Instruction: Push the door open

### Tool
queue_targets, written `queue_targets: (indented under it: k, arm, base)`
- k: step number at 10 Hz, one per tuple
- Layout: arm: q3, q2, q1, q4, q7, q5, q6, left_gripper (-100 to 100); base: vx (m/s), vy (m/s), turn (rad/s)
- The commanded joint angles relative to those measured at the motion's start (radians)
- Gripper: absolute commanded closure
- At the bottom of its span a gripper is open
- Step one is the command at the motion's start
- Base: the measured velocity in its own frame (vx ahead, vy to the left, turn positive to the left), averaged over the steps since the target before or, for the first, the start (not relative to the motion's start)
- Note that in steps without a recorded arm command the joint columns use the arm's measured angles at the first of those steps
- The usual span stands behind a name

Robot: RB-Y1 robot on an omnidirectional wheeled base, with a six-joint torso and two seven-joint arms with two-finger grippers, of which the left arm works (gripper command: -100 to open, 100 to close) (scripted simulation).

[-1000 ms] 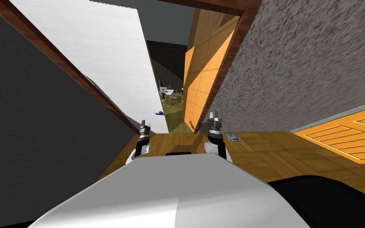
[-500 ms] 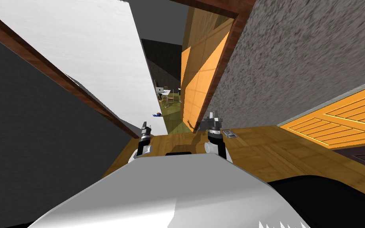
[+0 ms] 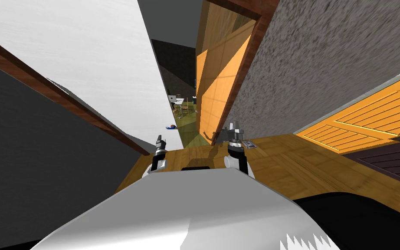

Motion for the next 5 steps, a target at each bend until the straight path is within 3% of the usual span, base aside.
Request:
queue_targets:
  k: [1, 5]
  arm:
    - [0.007, -0.004, -0.014, 0.046, -0.007, -0.002, -0.007, -100]
    - [0.021, -0.008, -0.043, 0.128, -0.017, -0.003, -0.017, -100]
  base:
    - [0.051, 0.089, -0.15]
    - [0.032, 0.084, -0.101]
